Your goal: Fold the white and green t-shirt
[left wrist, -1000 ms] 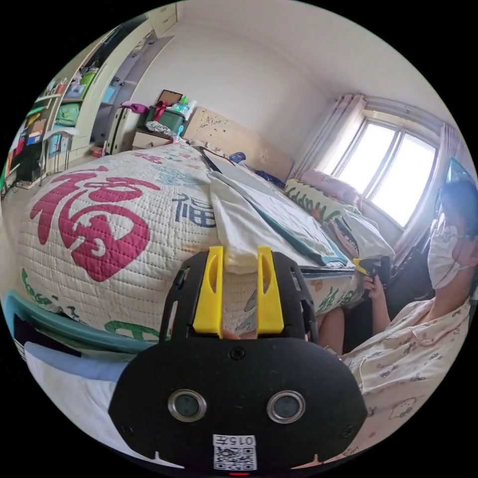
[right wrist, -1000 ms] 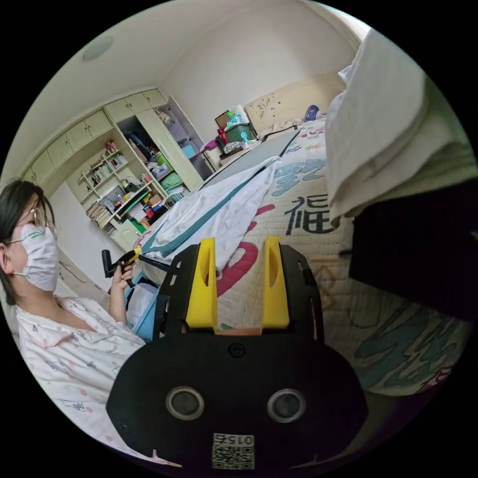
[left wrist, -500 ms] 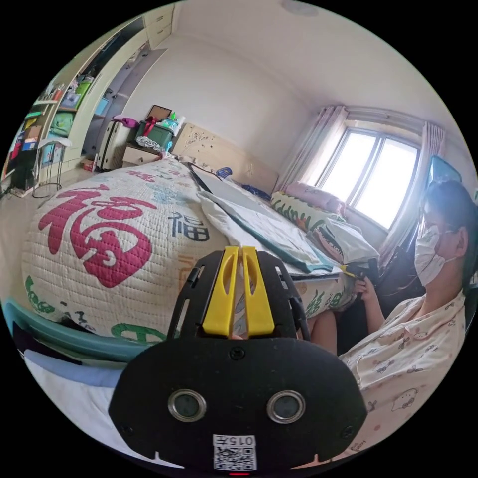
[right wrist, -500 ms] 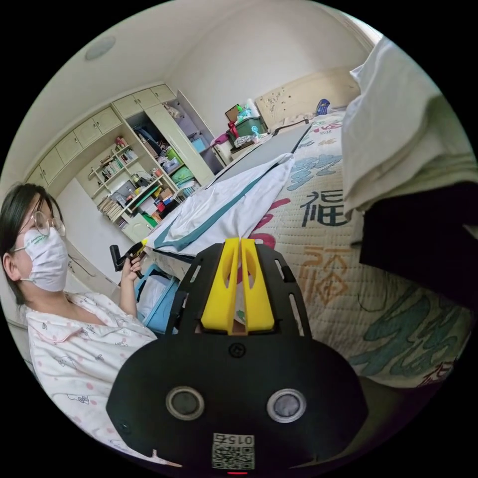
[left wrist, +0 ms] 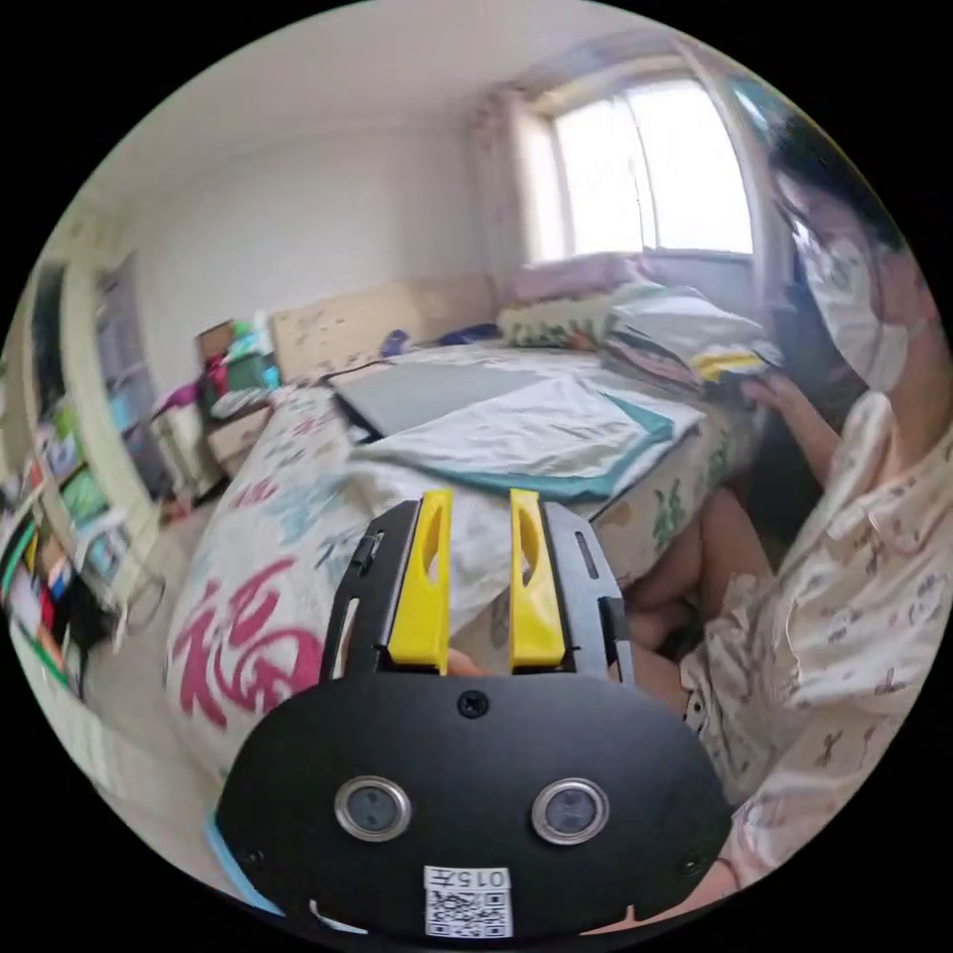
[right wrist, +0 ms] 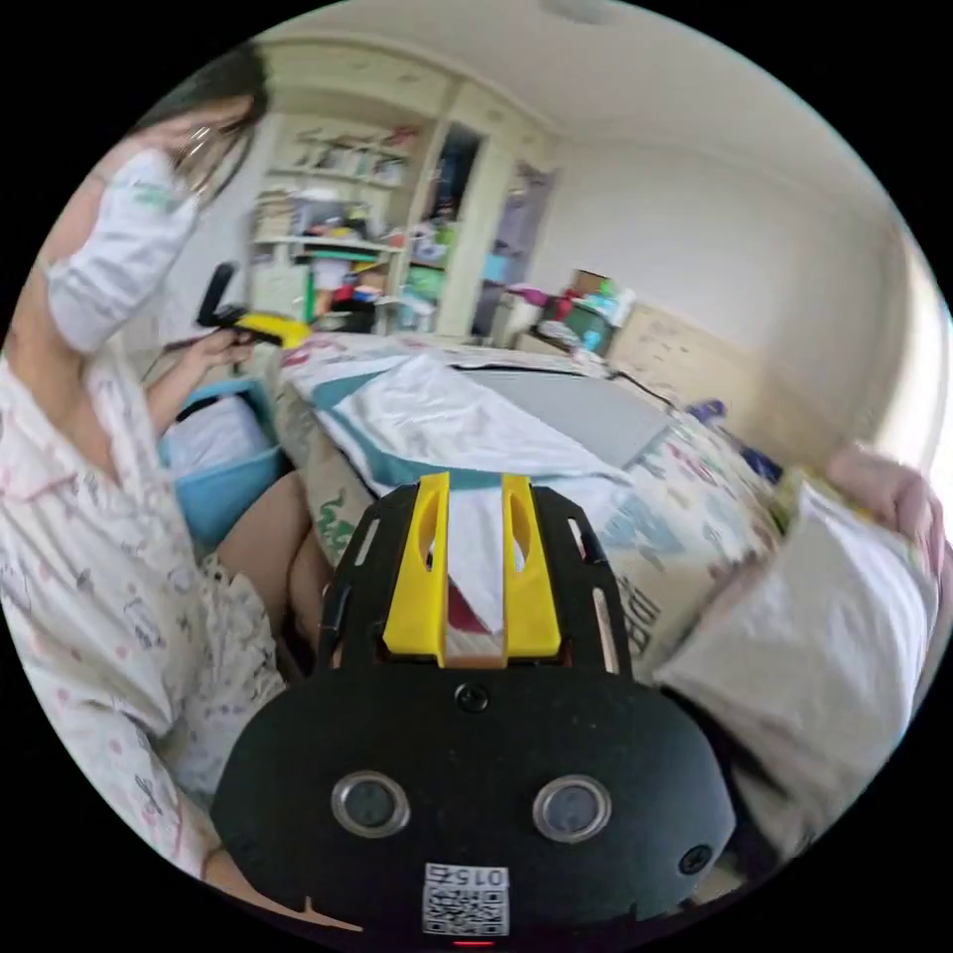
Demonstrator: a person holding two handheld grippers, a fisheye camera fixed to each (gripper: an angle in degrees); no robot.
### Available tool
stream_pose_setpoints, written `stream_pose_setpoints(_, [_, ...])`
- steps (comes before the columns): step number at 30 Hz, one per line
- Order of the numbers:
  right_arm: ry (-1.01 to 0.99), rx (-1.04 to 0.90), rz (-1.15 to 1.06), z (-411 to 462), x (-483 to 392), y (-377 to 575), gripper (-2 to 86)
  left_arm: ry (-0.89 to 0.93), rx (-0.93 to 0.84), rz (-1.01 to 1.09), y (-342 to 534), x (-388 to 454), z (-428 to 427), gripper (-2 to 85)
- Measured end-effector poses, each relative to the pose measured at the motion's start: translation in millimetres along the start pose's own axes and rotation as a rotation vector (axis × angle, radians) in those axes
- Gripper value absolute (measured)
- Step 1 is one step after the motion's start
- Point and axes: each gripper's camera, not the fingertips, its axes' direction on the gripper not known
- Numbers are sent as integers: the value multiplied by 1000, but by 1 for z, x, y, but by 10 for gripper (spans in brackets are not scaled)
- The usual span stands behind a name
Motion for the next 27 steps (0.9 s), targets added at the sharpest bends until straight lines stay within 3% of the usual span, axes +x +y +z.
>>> stream_pose_setpoints(2, [-102, -60, -178, 35, -27, -13, 84, 180, -50, 177, -23, 23, 27, 95])
stream_pose_setpoints(4, [-137, -125, -250, 62, -39, -17, 85, 232, -129, 270, -33, 37, 51, 97])
stream_pose_setpoints(8, [-282, -193, -231, 103, -36, -17, 88, 298, -258, 383, -44, 58, 89, 97])
stream_pose_setpoints(18, [-359, -273, -224, 144, -49, -12, 68, 379, -323, 364, -44, 50, 108, 49])
stream_pose_setpoints(27, [-383, -280, -128, 163, -45, -42, -6, 489, -203, 242, -77, 28, 111, 10])
